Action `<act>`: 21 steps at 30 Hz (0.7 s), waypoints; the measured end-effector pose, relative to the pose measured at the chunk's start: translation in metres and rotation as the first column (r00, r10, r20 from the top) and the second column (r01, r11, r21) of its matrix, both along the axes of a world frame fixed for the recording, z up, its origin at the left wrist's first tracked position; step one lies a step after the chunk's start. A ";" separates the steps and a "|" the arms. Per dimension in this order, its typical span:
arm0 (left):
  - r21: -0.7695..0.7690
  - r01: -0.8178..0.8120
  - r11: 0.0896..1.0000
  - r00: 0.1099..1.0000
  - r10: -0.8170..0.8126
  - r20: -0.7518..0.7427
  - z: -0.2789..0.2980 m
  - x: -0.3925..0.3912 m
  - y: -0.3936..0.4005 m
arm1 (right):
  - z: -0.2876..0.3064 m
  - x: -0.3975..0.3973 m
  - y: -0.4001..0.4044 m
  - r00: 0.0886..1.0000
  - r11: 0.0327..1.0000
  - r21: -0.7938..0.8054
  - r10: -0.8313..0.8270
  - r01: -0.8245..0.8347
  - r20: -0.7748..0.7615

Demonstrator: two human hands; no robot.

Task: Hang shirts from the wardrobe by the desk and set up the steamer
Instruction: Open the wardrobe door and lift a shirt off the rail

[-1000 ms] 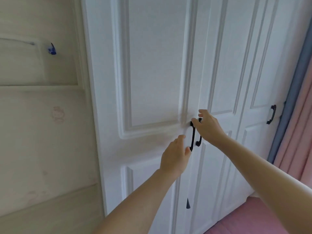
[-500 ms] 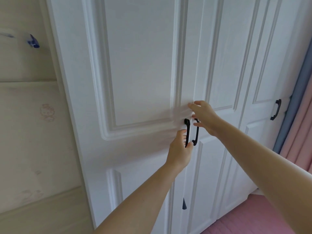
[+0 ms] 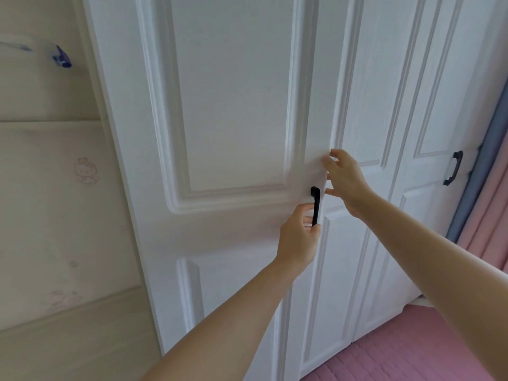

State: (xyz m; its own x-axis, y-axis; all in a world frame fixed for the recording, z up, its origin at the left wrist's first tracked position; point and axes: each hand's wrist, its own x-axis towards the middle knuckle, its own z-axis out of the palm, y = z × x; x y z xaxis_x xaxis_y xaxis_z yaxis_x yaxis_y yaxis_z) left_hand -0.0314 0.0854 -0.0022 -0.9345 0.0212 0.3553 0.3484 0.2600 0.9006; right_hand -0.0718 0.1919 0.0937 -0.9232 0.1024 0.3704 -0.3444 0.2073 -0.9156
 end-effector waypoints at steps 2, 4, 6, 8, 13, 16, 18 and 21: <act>-0.007 -0.016 1.000 0.999 0.016 -0.033 0.000 0.009 0.001 | -0.003 0.010 0.005 1.000 1.000 -0.027 -0.007 0.007 -0.006; -0.013 -0.044 0.999 0.997 0.044 -0.063 0.002 0.020 0.004 | -0.003 0.022 0.013 1.000 0.999 -0.055 0.003 -0.003 -0.006; -0.022 -0.066 0.998 0.994 0.064 -0.084 0.002 0.030 0.007 | -0.004 0.035 0.021 1.000 0.997 -0.075 0.015 -0.014 0.005; -0.023 -0.066 0.998 0.994 0.064 -0.086 0.000 0.041 0.008 | -0.006 0.048 0.028 1.000 0.997 -0.080 0.020 -0.019 0.013; 0.020 -0.038 0.999 0.994 0.040 -0.107 -0.007 0.067 0.005 | -0.009 0.088 0.035 0.998 0.993 -0.101 0.060 -0.060 -0.003; 0.027 -0.011 1.000 0.993 0.014 -0.119 -0.009 0.090 0.004 | -0.012 0.114 0.037 0.998 0.993 -0.106 0.055 -0.057 -0.022; 0.021 0.007 1.000 0.992 -0.004 -0.127 -0.009 0.109 0.001 | -0.014 0.134 0.036 0.998 0.992 -0.106 0.060 -0.063 -0.035; 0.005 0.024 1.000 0.989 -0.023 -0.147 -0.011 0.137 -0.008 | -0.016 0.164 0.031 0.997 0.994 -0.095 0.051 -0.056 -0.053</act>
